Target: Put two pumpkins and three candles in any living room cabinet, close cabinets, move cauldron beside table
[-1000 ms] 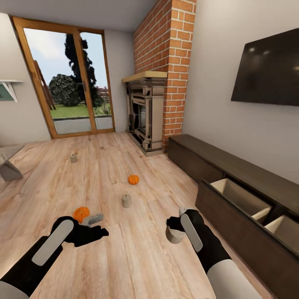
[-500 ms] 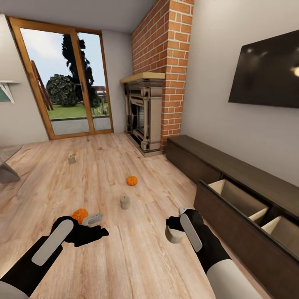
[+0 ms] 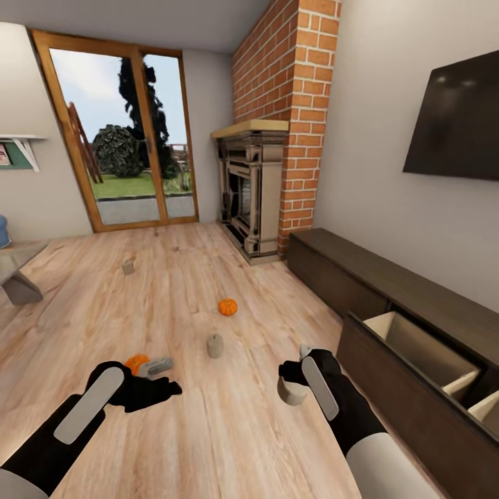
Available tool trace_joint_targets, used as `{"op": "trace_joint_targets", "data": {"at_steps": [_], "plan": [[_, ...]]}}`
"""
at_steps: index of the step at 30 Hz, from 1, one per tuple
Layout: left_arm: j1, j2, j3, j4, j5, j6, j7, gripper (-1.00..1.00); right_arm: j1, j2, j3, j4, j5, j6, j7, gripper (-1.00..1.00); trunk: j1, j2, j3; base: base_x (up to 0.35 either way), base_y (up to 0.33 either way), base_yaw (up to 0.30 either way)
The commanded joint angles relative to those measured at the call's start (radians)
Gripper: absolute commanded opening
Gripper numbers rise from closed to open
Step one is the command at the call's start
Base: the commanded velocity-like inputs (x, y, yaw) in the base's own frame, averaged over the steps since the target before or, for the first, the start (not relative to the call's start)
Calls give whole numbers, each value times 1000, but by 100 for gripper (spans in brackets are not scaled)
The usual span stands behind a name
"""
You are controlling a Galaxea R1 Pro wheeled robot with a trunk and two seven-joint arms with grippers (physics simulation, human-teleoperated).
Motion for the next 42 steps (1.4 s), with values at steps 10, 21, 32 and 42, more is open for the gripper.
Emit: {"op": "trace_joint_targets", "data": {"at_steps": [10,21,32,42], "plan": [[-1,2,-1,-1,10,0,11,100,-1,-1,0,2,-11,1,-6,-100,0,0,-1,321,-39,1],[-1,0,-2,-1,9,-1,14,100,-1,0,0,-1,-11,1,-5,-100,0,0,-1,322,-1,0],[-1,1,-1,0,9,-1,12,100,-1,2,0,-1,-11,1,-7,-100,0,0,-1,322,0,0],[-1,2,3,0,9,0,11,100,-1,7,0,-1,-11,1,-8,-100,0,0,-1,322,0,0]]}}
